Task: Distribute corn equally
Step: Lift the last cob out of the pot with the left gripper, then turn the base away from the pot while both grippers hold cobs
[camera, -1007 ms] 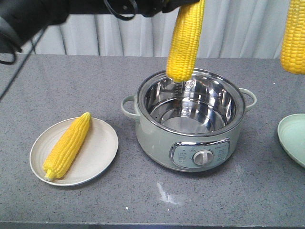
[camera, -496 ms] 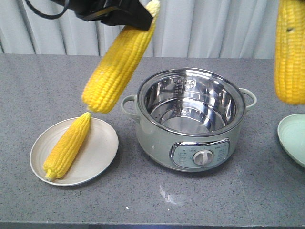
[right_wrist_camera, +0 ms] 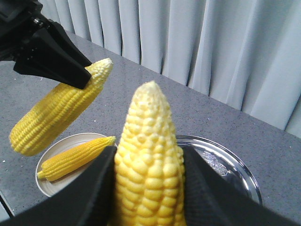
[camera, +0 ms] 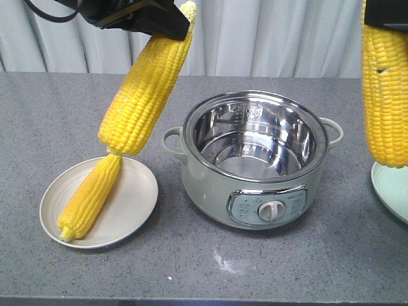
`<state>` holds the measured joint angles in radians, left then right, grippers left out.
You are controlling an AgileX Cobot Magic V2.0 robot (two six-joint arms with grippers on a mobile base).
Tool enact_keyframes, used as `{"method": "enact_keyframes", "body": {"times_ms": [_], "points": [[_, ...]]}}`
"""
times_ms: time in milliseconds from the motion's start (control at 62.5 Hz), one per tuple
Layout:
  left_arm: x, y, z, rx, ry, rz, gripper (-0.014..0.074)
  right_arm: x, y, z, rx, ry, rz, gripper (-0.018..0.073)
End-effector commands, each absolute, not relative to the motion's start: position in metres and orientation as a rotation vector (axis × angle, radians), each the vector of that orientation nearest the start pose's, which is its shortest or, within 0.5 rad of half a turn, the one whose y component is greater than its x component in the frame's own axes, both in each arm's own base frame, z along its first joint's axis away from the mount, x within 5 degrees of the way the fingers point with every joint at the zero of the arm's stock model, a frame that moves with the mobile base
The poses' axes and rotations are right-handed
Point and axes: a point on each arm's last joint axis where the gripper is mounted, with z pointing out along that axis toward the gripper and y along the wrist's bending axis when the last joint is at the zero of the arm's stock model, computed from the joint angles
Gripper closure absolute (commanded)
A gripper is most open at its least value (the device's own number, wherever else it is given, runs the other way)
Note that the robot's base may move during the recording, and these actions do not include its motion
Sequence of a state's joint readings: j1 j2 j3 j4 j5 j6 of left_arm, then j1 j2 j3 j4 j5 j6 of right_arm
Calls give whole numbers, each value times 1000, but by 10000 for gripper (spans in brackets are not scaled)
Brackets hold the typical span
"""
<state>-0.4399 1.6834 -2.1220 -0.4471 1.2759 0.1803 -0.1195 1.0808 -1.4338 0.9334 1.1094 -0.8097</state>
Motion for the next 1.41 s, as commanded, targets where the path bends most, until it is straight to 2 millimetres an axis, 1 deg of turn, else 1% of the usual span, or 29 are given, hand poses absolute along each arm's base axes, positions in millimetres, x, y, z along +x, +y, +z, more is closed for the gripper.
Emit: {"method": "enact_keyframes", "body": {"times_ms": [0, 1391], "points": [[272, -172, 512, 749, 2091, -737, 604, 178, 44, 504, -594, 1721, 543, 565], [272, -172, 512, 749, 2091, -736, 604, 177, 44, 503, -601, 1726, 547, 565]]}}
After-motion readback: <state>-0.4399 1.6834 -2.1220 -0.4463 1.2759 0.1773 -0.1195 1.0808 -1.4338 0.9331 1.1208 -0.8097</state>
